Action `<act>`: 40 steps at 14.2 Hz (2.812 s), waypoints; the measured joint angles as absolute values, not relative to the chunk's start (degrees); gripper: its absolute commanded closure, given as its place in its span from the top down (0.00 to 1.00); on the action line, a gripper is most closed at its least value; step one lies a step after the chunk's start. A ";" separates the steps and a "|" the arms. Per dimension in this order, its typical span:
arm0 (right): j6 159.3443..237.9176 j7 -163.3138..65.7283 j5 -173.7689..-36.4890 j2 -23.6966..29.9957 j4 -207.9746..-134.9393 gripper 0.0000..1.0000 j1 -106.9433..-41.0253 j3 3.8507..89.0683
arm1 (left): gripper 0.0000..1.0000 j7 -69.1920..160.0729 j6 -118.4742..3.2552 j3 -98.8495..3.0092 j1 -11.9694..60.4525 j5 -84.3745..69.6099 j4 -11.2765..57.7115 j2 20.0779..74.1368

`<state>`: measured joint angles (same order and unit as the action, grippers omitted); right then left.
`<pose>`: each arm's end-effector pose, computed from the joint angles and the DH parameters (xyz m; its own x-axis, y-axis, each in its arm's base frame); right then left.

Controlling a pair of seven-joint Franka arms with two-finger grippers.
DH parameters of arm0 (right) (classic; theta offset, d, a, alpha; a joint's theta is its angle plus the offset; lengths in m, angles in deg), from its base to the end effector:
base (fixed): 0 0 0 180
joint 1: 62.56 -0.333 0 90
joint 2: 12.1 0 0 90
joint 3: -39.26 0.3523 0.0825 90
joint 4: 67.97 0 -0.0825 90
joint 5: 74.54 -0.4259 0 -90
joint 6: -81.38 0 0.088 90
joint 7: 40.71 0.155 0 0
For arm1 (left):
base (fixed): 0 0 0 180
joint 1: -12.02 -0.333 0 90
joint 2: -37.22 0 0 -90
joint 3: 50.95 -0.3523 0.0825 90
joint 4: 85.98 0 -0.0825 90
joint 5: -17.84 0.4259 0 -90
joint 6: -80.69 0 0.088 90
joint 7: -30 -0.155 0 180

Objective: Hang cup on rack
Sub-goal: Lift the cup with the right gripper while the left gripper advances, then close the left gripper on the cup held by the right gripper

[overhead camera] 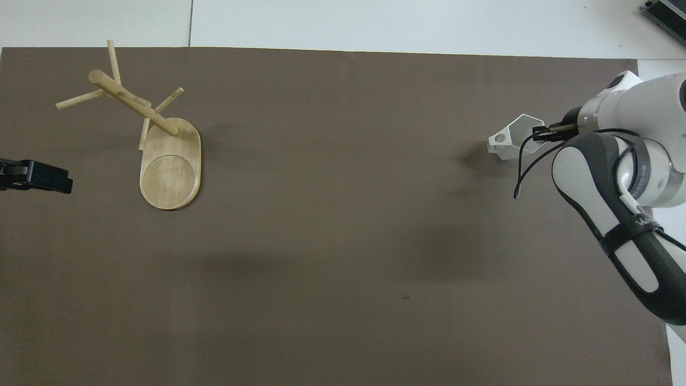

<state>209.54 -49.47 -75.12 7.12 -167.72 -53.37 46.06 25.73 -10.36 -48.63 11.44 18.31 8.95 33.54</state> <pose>0.7171 -0.0353 0.3670 0.9816 0.0924 0.1669 0.0976 -0.9950 -0.0227 0.5745 -0.0169 0.6077 0.9945 -0.1048 -0.0043 -0.1048 -0.9944 -0.0105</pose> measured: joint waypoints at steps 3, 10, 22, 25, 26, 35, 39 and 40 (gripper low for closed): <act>206.01 -49.27 -77.92 6.13 -164.82 0.00 -53.46 49.98 | 1.00 25.73 -10.36 -48.63 11.44 18.31 8.95 33.54; 208.21 -41.03 -94.33 5.75 -164.73 0.00 -53.85 60.65 | 1.00 25.74 -9.06 -48.32 11.57 18.30 9.68 33.34; 217.52 -32.31 -112.26 5.75 -164.22 0.00 -54.71 76.24 | 1.00 54.12 2.64 -47.39 11.88 7.83 14.42 29.94; 221.58 -27.85 -112.30 5.85 -164.25 0.00 -56.63 78.56 | 1.00 65.47 2.86 -47.46 11.81 0.66 17.52 28.26; 223.25 -26.49 -112.31 5.89 -164.26 0.00 -56.94 79.42 | 1.00 69.45 2.86 -47.69 11.64 -2.12 18.67 27.62; 232.49 -23.42 -115.85 6.51 -164.22 0.00 -56.94 86.17 | 1.00 98.97 -13.44 -48.52 6.52 -20.49 31.37 22.18; 233.35 -22.35 -116.17 6.51 -164.20 0.00 -56.93 87.34 | 1.00 103.63 -21.46 -48.69 3.08 -29.71 35.09 22.29; 233.35 -22.13 -116.17 6.51 -164.20 0.00 -56.93 87.50 | 1.00 104.47 -22.97 -48.71 2.71 -31.86 35.35 22.29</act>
<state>233.35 -22.13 -116.17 6.51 -164.20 -56.93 87.50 104.47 -22.97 -48.71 2.71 -31.86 35.35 22.29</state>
